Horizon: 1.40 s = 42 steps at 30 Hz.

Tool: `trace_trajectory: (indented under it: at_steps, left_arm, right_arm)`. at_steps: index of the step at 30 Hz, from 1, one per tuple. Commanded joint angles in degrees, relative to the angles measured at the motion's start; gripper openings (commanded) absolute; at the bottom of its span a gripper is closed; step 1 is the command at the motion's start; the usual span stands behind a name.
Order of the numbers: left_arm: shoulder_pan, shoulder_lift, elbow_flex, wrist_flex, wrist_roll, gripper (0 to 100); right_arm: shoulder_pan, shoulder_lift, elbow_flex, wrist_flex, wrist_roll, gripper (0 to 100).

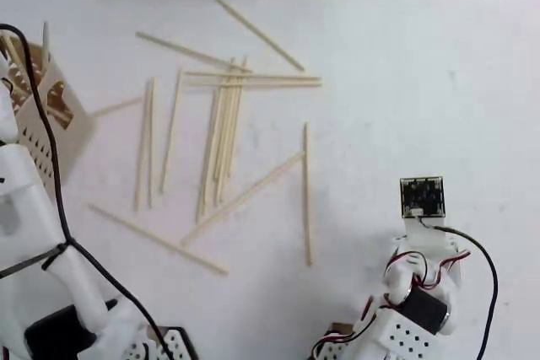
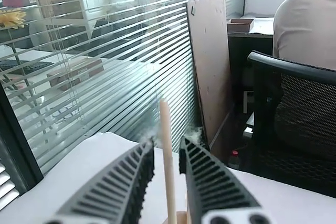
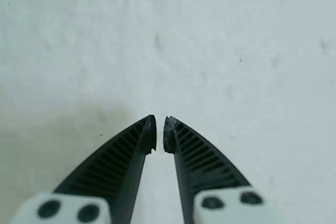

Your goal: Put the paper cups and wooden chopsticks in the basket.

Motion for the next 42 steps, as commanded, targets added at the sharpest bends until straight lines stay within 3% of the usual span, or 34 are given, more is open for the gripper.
trace_trajectory:
  at_steps: [1, 6, 10, 19, 27, 32, 38, 42]
  left_arm:
    - [0.31, -1.36, -0.26, -1.41, -0.53, 9]
    - [0.57, -1.54, -1.05, 0.18, -0.44, 9]
    - [3.91, -5.32, -3.87, 11.87, -0.35, 9]
    - [27.65, -18.59, -4.31, 40.26, -7.21, 9]
    - [38.29, 2.33, 2.37, 39.56, -7.65, 9]
    - [46.81, 15.87, 1.93, 41.76, -17.58, 9]
    - [50.86, 25.89, 1.93, 44.66, -31.91, 9]
    - [53.58, 31.34, 1.76, 42.20, -33.93, 9]
  right_arm:
    - [0.66, -0.04, 0.53, -0.13, -0.09, 4.5]
    - [0.66, -0.04, 0.53, -0.13, -0.09, 4.5]
    - [0.66, -0.04, 0.53, -0.13, -0.09, 4.5]
    - [0.66, -0.04, 0.53, -0.13, -0.09, 4.5]
    - [0.66, -0.04, 0.53, -0.13, -0.09, 4.5]
    - [0.66, -0.04, 0.53, -0.13, -0.09, 4.5]
    - [0.66, -0.04, 0.53, -0.13, -0.09, 4.5]
    - [0.66, -0.04, 0.53, -0.13, -0.09, 4.5]
